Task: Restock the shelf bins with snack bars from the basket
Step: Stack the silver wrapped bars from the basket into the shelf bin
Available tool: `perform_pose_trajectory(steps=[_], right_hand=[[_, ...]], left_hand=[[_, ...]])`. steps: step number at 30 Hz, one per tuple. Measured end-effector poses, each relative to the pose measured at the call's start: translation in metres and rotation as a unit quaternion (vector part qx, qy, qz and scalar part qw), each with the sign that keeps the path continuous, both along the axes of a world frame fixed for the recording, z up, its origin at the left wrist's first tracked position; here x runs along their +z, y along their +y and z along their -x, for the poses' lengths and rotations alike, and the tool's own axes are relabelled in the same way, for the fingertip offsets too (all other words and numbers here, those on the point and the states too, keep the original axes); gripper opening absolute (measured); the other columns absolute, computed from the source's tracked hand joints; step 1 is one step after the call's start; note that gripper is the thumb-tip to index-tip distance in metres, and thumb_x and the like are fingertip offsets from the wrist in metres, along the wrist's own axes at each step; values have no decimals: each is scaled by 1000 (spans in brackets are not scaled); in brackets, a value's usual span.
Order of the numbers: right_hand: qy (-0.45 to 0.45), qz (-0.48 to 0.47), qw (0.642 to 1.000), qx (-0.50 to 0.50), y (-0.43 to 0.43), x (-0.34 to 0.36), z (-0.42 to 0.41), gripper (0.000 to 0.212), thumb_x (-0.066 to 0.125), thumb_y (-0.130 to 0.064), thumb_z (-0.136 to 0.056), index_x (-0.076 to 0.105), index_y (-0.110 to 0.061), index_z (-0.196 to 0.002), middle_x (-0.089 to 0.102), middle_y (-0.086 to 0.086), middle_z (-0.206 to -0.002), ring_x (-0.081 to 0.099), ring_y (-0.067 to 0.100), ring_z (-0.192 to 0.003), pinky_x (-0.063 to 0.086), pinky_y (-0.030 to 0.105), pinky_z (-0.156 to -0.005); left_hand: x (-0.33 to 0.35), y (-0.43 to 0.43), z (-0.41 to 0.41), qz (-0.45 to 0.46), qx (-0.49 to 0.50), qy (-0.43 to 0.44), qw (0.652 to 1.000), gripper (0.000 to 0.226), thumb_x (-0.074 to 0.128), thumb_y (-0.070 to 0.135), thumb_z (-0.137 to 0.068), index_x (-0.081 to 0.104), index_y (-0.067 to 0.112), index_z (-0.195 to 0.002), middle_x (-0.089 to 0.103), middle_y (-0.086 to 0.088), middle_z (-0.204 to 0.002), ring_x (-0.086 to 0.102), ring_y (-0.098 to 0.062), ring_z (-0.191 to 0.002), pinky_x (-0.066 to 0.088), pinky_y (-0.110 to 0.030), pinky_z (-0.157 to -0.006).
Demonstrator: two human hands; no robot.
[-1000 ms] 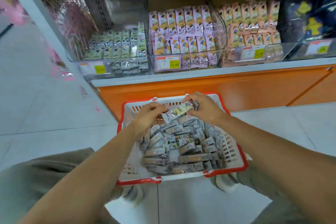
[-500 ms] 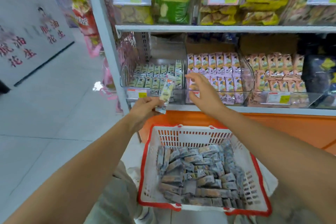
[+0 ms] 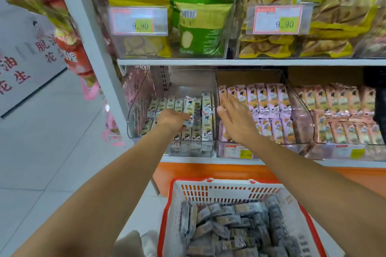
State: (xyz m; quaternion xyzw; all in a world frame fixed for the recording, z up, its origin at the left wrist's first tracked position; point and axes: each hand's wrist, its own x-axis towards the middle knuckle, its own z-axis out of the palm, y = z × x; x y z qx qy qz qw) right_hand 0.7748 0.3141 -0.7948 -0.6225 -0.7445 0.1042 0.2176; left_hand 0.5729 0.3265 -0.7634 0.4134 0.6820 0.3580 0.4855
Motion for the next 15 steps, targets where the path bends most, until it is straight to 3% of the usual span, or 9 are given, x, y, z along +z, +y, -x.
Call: perform_pose_trajectory(steps=[3,6,8,10,13,15], right_hand=[[-20,24,999,-17,8,-11,-5,68,2,-60,-95,15,-29,-154,-1,-1,-163,-8,15,-150,-6,47,-120],[-23,30,999,-10,8,-14,-4,70,-3,-60,-91,12,-33,-154,-9,-3,-162,-17,13,-148,-12,47,-119],[-19,28,999,-10,9,-15,-4,69,-3,-59,-92,12,-32,-154,-10,-2,-162,-19,13,-147,-13,48,-119],[-20,34,999,-9,10,-15,-5,69,-3,-59,-91,10,-33,-153,-12,-3,-162,-20,12,-147,-14,48,-119],[-9,33,999,-3,10,-16,-5,69,-3,-60,-91,11,-33,-154,-12,-4,-162,-21,11,-146,-14,48,-118],[-1,30,1000,-1,10,-17,-6,69,-2,-60,-92,12,-33,-154,-12,-4,-162,-21,11,-147,-15,48,-118]], left_hand=[[-9,20,-9,-4,-7,23,1000,34,68,14,-90,59,-2,-119,58,-15,-128,63,-28,-88,55,-40,-88],[-21,32,-16,-24,-20,69,997,21,70,22,-89,61,11,-104,63,-9,-121,67,-33,-91,55,-46,-89],[-27,41,-20,-41,-25,102,994,16,69,27,-90,60,15,-96,68,-5,-99,66,-31,-86,54,-42,-86],[-29,45,-24,-65,-39,162,984,15,64,30,-93,61,16,-94,61,1,-78,58,-20,-74,47,-30,-77],[-33,51,-29,-86,-49,201,975,17,58,30,-96,66,16,-94,60,-2,-82,55,-21,-77,45,-29,-74],[-33,49,-34,-83,-75,236,965,21,53,28,-99,68,14,-96,60,-4,-86,55,-23,-86,45,-29,-80]])
